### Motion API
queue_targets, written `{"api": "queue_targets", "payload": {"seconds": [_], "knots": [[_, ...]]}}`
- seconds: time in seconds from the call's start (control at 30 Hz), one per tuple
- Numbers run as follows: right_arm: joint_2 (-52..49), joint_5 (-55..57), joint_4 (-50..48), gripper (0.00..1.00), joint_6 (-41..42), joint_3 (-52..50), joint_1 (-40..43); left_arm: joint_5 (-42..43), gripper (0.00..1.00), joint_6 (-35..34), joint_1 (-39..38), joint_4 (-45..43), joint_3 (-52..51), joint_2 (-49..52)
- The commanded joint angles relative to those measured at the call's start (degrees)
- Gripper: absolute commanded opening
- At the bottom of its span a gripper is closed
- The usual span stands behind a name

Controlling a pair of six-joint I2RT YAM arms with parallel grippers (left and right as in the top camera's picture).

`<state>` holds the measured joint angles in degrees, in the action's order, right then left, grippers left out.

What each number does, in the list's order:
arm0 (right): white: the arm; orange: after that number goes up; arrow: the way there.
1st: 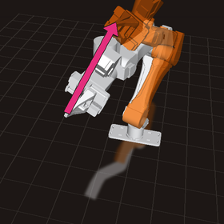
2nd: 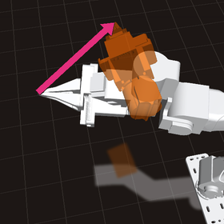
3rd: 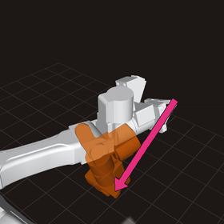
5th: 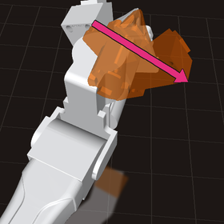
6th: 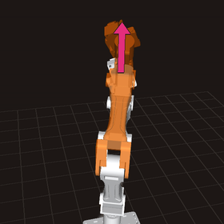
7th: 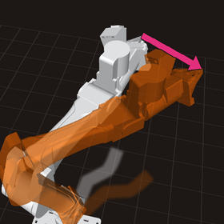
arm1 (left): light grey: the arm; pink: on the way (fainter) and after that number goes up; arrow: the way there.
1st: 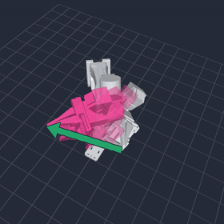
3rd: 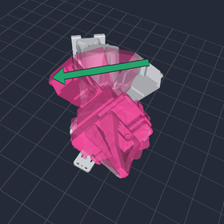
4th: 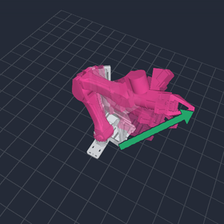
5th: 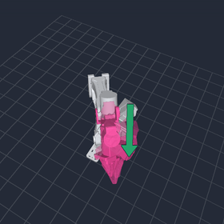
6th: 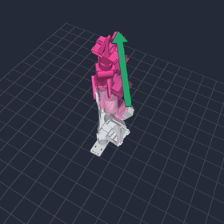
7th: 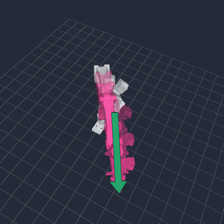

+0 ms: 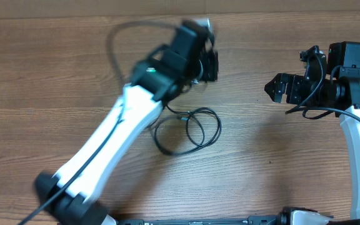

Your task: Untangle cables

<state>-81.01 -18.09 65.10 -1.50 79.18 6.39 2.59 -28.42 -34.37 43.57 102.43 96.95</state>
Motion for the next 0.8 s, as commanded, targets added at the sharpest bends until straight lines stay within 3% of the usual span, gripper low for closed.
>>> {"api": "queue_targets", "payload": {"seconds": [0.0, 0.2, 0.3, 0.37, 0.43, 0.77], "knots": [[0.35, -1.11, -0.44, 1.00, 0.00, 1.44, 0.11, -14.19, 0.04, 4.72, 2.03, 2.12, 4.72, -4.02], [0.35, -1.14, -0.37, 1.00, 0.00, 1.44, 0.11, -18.23, 0.08, 4.61, 9.57, 5.99, 4.61, -5.16], [0.35, -1.14, -0.20, 1.00, 0.02, 1.44, 0.11, -17.92, 0.41, 3.06, 12.48, 8.72, 4.61, -4.04], [0.35, -1.16, -0.22, 1.00, 0.02, 1.44, 0.11, -17.31, 0.57, 3.08, 13.46, 10.34, 4.61, -3.04], [0.35, -1.16, -0.22, 1.00, 0.02, 1.44, 0.09, -15.17, 0.64, 3.10, 13.64, 11.89, 4.61, -1.79], [0.35, -1.14, -0.26, 1.00, 0.00, 1.44, 0.11, 2.62, 0.64, 2.51, 11.65, 22.75, 4.59, 5.99]]}}
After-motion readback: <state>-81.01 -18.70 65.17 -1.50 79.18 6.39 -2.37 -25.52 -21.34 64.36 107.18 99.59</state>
